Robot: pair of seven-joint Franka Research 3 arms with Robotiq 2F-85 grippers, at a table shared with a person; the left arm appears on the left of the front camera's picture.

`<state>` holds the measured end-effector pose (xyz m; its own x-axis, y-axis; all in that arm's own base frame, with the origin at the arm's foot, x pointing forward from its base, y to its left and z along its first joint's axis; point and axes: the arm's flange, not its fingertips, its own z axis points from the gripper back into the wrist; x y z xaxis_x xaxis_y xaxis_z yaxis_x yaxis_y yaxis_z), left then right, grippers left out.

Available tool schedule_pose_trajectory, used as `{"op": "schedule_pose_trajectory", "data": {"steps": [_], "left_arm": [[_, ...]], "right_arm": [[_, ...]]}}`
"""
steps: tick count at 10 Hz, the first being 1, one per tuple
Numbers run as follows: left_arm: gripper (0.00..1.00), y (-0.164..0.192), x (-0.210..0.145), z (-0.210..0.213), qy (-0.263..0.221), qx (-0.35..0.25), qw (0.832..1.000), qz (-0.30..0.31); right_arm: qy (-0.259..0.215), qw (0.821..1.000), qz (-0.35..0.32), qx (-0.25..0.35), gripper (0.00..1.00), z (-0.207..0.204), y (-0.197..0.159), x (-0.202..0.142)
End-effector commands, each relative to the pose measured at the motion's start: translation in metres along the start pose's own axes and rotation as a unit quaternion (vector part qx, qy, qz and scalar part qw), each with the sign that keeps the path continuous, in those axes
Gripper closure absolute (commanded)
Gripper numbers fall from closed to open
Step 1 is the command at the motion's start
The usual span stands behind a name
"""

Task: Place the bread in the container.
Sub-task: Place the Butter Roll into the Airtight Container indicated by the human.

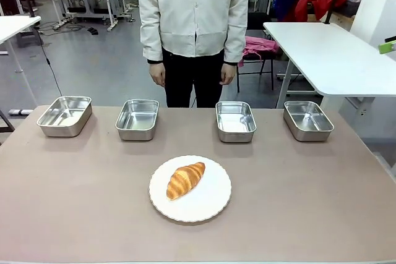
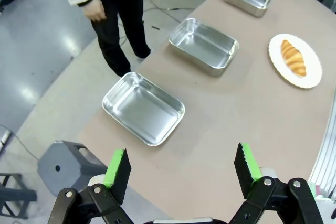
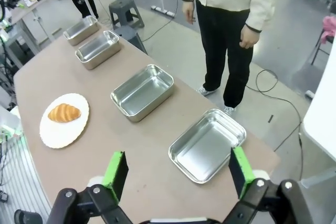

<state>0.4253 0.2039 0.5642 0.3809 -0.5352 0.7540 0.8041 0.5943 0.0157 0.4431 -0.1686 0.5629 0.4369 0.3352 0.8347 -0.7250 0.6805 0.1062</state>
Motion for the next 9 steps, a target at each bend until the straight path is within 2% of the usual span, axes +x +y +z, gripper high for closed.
{"op": "schedule_pose_trajectory", "data": {"steps": [1, 6, 9], "left_arm": [[0.0, -0.011, -0.004, 0.002, -0.022, 0.004, 1.0, -0.014], [0.0, -0.007, -0.002, -0.006, -0.031, -0.001, 0.999, -0.011], [0.0, -0.007, 0.001, -0.008, -0.066, 0.003, 0.998, -0.011]], "right_arm": [[-0.026, 1.0, 0.011, 0.007, 0.0, 0.006, -0.008, 0.001], [-0.026, 1.0, 0.007, -0.002, 0.0, 0.009, -0.014, -0.003], [-0.029, 1.0, 0.004, -0.009, 0.0, 0.011, -0.016, -0.003]]}}
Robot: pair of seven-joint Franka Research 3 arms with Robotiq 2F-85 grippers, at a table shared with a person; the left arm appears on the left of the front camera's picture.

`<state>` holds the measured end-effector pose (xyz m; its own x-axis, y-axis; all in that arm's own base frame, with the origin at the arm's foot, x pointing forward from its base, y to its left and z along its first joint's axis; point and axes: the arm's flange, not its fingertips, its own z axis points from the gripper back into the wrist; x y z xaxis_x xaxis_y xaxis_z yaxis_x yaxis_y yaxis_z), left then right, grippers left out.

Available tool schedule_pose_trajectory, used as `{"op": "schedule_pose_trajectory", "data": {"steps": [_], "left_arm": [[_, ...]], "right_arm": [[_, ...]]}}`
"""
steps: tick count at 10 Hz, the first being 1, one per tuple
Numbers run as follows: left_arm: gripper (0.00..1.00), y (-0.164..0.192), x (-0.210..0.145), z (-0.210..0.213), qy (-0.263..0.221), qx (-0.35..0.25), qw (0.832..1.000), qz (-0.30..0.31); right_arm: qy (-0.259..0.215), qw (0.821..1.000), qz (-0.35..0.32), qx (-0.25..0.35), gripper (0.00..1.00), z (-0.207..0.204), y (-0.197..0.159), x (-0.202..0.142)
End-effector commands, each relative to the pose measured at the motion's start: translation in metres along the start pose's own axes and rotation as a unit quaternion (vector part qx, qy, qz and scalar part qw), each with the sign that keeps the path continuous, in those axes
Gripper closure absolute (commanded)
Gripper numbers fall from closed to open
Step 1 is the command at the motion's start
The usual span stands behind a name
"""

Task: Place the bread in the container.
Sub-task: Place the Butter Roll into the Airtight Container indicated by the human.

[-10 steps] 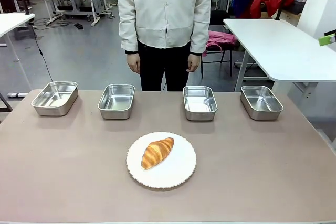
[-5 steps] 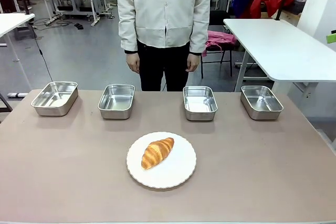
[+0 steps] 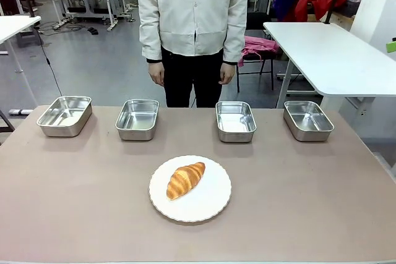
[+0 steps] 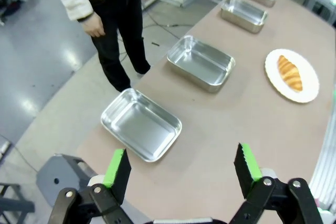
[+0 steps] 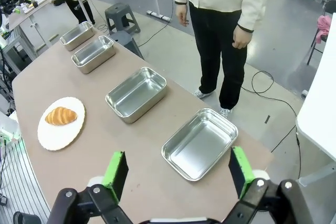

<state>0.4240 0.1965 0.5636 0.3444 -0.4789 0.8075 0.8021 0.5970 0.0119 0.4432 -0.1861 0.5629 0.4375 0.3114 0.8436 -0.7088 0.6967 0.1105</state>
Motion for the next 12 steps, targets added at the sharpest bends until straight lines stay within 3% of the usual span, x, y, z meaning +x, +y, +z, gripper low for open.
{"op": "schedule_pose_trajectory", "data": {"steps": [1, 4, 6, 12], "left_arm": [[0.0, -0.0017, -0.0012, -0.0052, -0.023, 0.001, 1.0, -0.012], [0.0, -0.0007, -0.0013, -0.0044, -0.028, -0.003, 1.0, -0.009], [0.0, -0.0005, -0.0009, -0.0071, -0.004, 0.003, 1.0, -0.006], [0.0, 0.0002, 0.0022, -0.0025, -0.014, -0.001, 1.0, 0.003]], "right_arm": [[-0.021, 1.0, 0.007, -0.003, 0.0, -0.001, -0.005, 0.0038], [-0.024, 1.0, 0.002, -0.005, 0.0, 0.0007, -0.0048, 0.0043], [-0.011, 1.0, -0.005, -0.002, 0.0, 0.0007, -0.0012, 0.0021], [-0.011, 1.0, -0.005, -0.002, 0.0, 0.0007, -0.0012, 0.0021]]}}
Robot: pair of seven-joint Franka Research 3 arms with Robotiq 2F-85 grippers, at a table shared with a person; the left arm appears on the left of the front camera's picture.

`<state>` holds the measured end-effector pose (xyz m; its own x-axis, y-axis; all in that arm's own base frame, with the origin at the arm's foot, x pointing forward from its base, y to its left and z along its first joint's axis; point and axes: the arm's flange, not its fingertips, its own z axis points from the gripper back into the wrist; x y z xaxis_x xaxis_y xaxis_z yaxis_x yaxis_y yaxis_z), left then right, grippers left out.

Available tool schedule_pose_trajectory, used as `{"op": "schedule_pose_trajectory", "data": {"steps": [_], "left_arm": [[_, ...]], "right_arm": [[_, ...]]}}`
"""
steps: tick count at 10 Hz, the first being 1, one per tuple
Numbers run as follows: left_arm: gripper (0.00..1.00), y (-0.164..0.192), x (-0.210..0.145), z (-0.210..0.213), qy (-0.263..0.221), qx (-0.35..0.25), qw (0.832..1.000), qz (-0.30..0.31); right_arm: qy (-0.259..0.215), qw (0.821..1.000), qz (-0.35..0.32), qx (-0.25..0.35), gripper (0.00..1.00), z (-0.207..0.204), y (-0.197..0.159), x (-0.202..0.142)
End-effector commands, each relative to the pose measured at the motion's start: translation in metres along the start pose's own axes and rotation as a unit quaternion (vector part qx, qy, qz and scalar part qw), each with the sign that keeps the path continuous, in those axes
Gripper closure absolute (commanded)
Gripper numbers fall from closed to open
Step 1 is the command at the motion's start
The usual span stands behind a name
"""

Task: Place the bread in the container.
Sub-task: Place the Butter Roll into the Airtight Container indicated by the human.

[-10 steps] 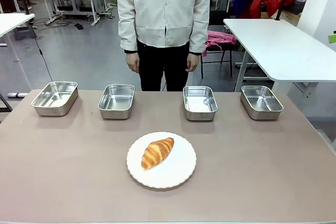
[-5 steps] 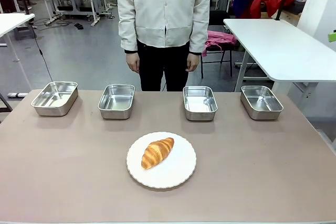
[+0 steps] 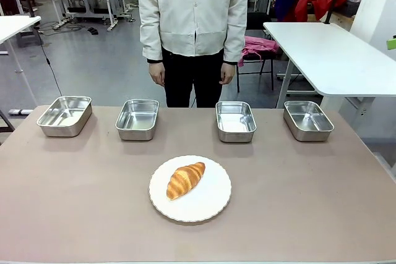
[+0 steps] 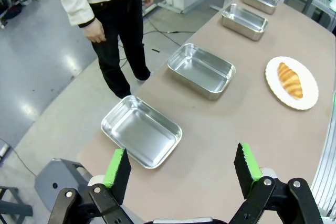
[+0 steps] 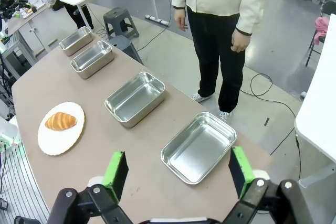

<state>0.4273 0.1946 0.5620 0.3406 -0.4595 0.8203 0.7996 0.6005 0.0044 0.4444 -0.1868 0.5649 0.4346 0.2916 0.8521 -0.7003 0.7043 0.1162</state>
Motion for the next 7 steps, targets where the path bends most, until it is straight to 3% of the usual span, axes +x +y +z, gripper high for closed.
{"op": "schedule_pose_trajectory", "data": {"steps": [1, 7], "left_arm": [[0.0, -0.0013, 0.0014, 0.0013, -0.003, 0.0, 1.0, -0.002], [0.0, -0.0013, 0.0014, 0.0013, -0.003, 0.0, 1.0, -0.002]], "right_arm": [[-0.001, 1.0, 0.0, 0.002, 0.0, -0.0001, 0.0, 0.0001], [-0.001, 1.0, 0.0, 0.002, 0.0, -0.0001, 0.0, 0.0001]]}}
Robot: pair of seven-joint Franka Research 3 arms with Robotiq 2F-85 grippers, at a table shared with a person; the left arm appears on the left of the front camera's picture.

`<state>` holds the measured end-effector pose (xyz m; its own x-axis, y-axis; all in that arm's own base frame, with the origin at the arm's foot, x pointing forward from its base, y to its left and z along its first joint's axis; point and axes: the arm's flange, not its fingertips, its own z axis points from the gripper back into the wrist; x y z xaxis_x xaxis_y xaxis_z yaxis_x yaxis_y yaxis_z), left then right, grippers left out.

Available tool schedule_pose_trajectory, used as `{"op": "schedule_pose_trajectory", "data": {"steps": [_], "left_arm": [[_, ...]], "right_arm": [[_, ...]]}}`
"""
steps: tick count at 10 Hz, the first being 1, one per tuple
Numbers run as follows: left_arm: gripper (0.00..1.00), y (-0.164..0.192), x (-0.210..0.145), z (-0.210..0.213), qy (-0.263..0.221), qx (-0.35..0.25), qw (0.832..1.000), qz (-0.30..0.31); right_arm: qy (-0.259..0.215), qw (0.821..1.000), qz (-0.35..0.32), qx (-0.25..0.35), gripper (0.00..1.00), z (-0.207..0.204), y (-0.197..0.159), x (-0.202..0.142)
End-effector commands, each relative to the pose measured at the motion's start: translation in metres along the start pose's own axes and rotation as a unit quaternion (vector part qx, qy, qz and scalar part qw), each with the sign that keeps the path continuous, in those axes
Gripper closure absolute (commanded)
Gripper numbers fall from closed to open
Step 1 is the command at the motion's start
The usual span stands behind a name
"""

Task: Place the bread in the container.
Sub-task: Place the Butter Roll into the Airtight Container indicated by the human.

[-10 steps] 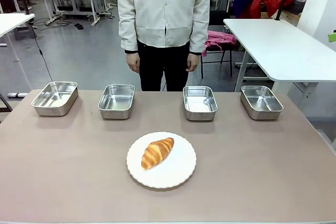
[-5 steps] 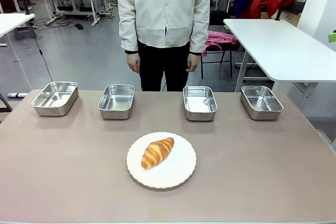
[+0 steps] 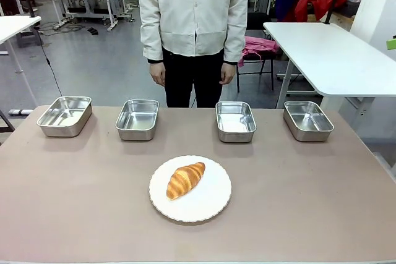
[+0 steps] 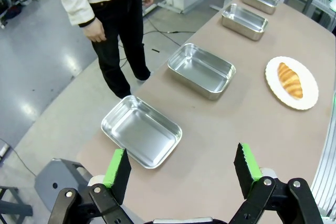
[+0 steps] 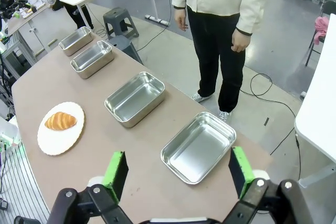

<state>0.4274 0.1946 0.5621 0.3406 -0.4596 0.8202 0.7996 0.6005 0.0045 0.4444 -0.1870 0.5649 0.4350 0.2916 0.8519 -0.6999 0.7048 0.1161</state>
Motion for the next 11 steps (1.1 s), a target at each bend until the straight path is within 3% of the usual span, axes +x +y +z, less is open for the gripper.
{"op": "schedule_pose_trajectory", "data": {"steps": [1, 11], "left_arm": [[0.0, -0.0013, 0.0014, 0.0013, -0.003, 0.0, 1.0, -0.002], [0.0, -0.0013, 0.0014, 0.0013, -0.003, 0.0, 1.0, -0.002]], "right_arm": [[-0.002, 1.0, 0.001, 0.002, 0.0, -0.0002, 0.0001, 0.0002], [-0.002, 1.0, 0.001, 0.002, 0.0, -0.0002, 0.0001, 0.0002]]}}
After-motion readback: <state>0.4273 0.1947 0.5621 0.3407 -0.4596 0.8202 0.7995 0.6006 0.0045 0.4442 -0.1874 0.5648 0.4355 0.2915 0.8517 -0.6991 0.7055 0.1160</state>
